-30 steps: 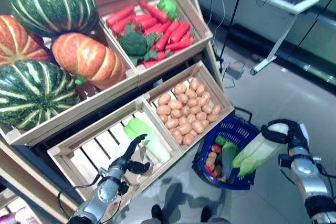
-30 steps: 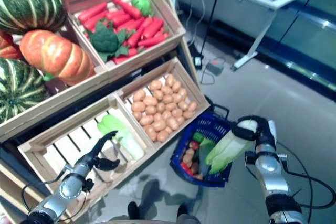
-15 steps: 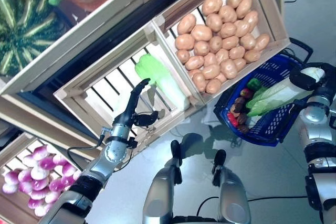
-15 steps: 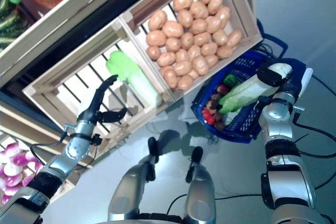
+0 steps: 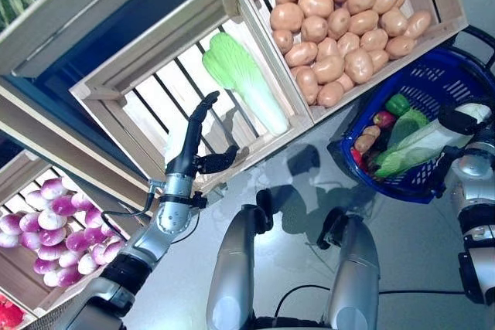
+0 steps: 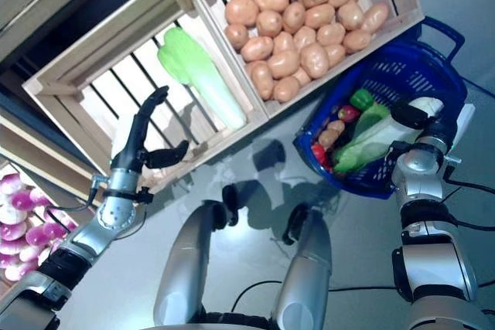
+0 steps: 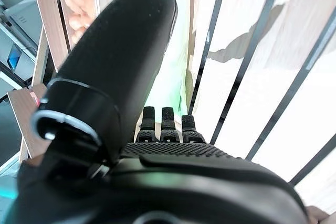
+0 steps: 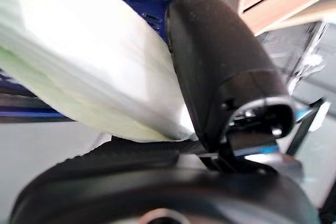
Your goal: Put vegetables into the basket
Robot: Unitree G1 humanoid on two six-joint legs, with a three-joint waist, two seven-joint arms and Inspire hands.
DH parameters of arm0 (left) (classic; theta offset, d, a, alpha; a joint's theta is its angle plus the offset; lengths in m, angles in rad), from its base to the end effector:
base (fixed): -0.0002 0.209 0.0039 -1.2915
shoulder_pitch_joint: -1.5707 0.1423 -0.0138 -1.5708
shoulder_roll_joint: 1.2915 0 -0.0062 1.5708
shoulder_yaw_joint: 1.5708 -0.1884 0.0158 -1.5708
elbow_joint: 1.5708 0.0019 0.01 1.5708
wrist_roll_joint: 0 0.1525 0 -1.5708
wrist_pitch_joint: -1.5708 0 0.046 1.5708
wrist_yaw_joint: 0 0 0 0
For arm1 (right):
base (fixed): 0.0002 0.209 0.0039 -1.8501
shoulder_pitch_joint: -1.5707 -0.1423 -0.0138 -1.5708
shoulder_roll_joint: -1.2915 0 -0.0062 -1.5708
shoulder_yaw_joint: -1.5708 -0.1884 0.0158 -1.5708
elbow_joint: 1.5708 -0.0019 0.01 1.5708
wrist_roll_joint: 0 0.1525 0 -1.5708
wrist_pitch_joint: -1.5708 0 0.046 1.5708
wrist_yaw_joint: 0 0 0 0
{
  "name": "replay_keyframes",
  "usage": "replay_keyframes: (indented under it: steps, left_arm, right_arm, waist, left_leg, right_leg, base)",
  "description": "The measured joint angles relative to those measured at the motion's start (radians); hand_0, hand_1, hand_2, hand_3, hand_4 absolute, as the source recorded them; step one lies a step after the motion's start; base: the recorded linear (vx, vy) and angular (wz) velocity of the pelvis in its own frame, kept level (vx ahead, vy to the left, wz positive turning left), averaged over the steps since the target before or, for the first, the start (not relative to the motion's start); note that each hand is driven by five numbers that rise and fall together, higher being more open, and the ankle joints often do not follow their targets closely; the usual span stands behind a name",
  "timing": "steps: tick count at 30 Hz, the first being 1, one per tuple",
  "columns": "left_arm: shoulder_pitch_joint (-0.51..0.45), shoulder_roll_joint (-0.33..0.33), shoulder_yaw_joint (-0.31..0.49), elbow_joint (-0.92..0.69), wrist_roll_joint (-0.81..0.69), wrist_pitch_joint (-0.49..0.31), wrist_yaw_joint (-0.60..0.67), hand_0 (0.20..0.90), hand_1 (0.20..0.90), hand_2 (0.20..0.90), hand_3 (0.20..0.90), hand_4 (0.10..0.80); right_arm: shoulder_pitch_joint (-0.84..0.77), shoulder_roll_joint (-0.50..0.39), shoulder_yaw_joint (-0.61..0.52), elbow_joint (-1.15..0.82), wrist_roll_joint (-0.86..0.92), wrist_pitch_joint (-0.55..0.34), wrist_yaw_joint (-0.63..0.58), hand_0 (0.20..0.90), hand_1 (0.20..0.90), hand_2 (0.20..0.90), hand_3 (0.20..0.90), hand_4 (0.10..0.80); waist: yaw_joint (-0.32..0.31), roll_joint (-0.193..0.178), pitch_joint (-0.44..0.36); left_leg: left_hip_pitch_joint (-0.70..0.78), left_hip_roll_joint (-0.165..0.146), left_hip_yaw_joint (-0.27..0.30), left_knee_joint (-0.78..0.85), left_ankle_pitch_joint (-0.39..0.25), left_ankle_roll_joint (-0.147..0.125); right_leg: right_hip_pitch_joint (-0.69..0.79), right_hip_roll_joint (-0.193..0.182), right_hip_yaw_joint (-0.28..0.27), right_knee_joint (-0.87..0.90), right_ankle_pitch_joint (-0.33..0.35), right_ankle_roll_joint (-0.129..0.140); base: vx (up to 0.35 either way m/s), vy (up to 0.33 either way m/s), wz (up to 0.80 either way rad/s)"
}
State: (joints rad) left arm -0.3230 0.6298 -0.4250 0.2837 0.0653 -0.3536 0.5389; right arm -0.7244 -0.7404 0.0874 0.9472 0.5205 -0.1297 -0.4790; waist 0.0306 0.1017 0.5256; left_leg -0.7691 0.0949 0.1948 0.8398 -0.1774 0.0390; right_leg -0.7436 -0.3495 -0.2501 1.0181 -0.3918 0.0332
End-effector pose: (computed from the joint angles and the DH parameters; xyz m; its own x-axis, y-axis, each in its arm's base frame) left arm 0.2653 0.1975 0.0675 0.9030 -0.0647 0.4248 -0.2030 0.8070 0.5545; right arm 0.3175 -0.3319 0.1357 0.6801 -0.7248 0.1102 0.7331 0.6707 -0.1126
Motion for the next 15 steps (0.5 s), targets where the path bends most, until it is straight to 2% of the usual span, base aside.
replay_keyframes:
  steps: [6, 10, 15]
  left_arm:
    - [-0.017, 0.011, -0.007, -0.015, 0.061, 0.014, 0.026, 0.9, 0.9, 0.9, 0.9, 0.8]
    - [-0.073, 0.043, -0.05, -0.004, 0.107, 0.08, 0.052, 0.9, 0.9, 0.9, 0.9, 0.8]
    - [-0.091, 0.085, -0.061, -0.002, 0.157, 0.154, 0.087, 0.9, 0.9, 0.9, 0.9, 0.8]
  right_arm:
    - [-0.009, -0.003, 0.0, -0.006, 0.001, -0.025, 0.002, 0.9, 0.9, 0.9, 0.9, 0.8]
    - [-0.039, -0.003, 0.002, -0.011, 0.005, -0.039, 0.05, 0.9, 0.9, 0.9, 0.9, 0.8]
    - [-0.043, -0.006, 0.013, -0.012, 0.006, -0.046, 0.114, 0.9, 0.9, 0.9, 0.9, 0.8]
  waist:
    - [-0.011, 0.0, 0.0]
    - [-0.015, 0.0, 0.0]
    - [-0.015, 0.0, 0.0]
  left_leg:
    - [-0.04, 0.016, -0.004, 0.08, -0.029, 0.001]
    - [-0.071, 0.027, -0.014, 0.124, -0.044, -0.003]
    - [-0.07, 0.03, -0.02, 0.127, -0.043, -0.008]
  right_leg:
    - [-0.027, -0.004, -0.003, 0.07, -0.032, -0.015]
    - [-0.051, -0.007, 0.0, 0.109, -0.049, -0.021]
    - [-0.05, -0.002, -0.002, 0.112, -0.049, -0.022]
  base:
    - [0.009, 0.016, -0.01]
    - [0.002, 0.028, 0.01]
    - [0.007, 0.0, 0.0]
